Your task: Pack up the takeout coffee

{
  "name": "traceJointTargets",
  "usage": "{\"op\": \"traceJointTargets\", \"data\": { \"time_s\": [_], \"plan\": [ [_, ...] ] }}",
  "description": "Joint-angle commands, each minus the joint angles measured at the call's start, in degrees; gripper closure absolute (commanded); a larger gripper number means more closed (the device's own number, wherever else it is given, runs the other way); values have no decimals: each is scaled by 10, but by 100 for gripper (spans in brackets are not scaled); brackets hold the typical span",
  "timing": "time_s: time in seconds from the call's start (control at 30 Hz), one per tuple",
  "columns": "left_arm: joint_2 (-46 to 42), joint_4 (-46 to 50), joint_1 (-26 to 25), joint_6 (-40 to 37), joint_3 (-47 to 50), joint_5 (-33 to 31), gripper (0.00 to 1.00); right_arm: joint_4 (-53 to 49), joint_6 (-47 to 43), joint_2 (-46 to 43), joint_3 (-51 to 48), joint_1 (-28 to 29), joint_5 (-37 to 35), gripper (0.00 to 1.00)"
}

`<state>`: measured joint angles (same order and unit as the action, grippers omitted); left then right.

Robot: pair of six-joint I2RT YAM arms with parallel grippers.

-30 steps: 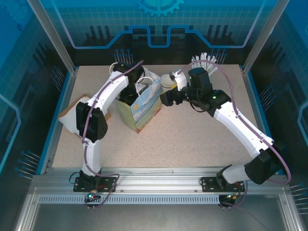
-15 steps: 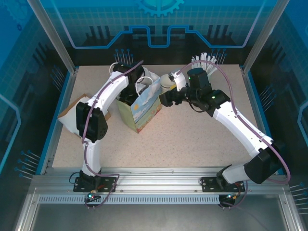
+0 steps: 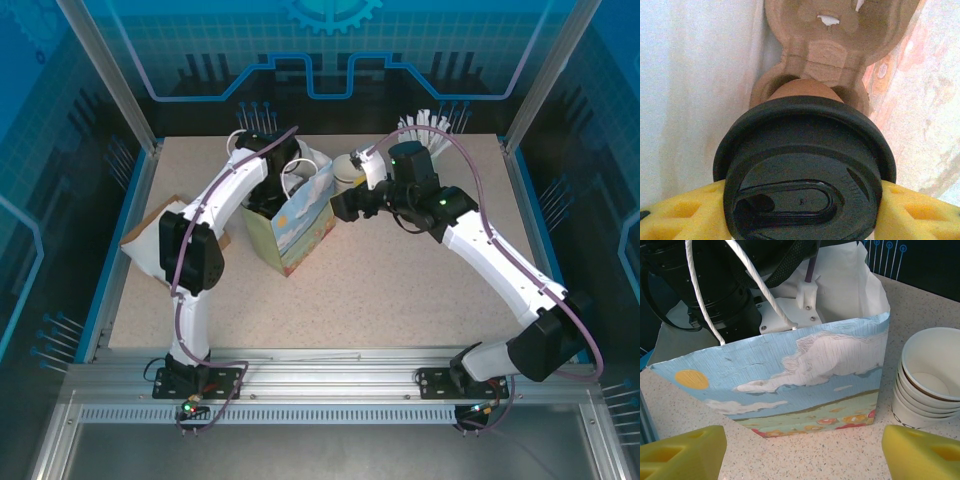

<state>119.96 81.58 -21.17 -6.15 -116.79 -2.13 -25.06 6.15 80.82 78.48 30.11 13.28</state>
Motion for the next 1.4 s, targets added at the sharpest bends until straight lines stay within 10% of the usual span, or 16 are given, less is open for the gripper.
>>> {"op": "traceJointTargets", "data": {
  "time_s": [0.0, 1.37],
  "plan": [
    [39, -27, -2, -5, 22, 6, 62, -10, 0, 6, 13, 8, -4, 17],
    [-12, 30, -1, -18, -14, 3, 62, -15, -2, 14, 19, 11, -3, 17]
  ]
}}
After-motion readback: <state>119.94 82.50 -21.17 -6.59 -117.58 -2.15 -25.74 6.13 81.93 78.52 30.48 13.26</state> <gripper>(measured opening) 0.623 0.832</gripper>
